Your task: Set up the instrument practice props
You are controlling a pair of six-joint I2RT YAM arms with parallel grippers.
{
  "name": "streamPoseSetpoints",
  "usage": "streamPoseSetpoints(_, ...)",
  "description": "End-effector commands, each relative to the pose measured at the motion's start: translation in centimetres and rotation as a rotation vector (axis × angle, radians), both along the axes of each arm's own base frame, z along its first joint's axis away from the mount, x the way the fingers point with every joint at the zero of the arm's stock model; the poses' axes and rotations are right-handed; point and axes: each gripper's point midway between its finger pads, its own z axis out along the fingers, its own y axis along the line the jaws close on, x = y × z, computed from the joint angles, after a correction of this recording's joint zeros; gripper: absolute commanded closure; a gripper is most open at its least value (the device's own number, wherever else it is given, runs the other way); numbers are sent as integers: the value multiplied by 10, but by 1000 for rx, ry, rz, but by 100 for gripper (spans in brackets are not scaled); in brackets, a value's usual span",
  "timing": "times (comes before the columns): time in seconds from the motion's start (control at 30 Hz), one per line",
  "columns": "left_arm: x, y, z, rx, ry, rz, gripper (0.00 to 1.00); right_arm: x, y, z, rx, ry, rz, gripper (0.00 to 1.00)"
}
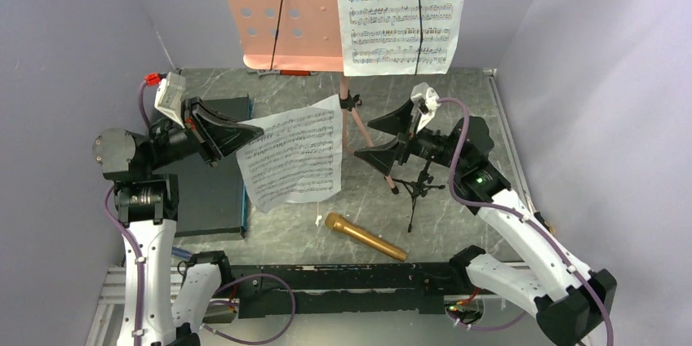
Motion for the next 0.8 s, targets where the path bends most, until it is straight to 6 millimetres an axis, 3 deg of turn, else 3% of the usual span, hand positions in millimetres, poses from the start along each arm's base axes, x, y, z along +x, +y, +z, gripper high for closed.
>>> streamPoseSetpoints(0.0,-9,-3,11,0,-52,-32,97,-22,15,27,97,-52,170,1)
streamPoseSetpoints(0.4,-15,-4,16,-7,-65,-43,97,-30,45,27,132,-15,271,7)
streamPoseSetpoints(0.77,-19,-4,16,-14,-60,-42,97,-43,75,30,168,7,367,28)
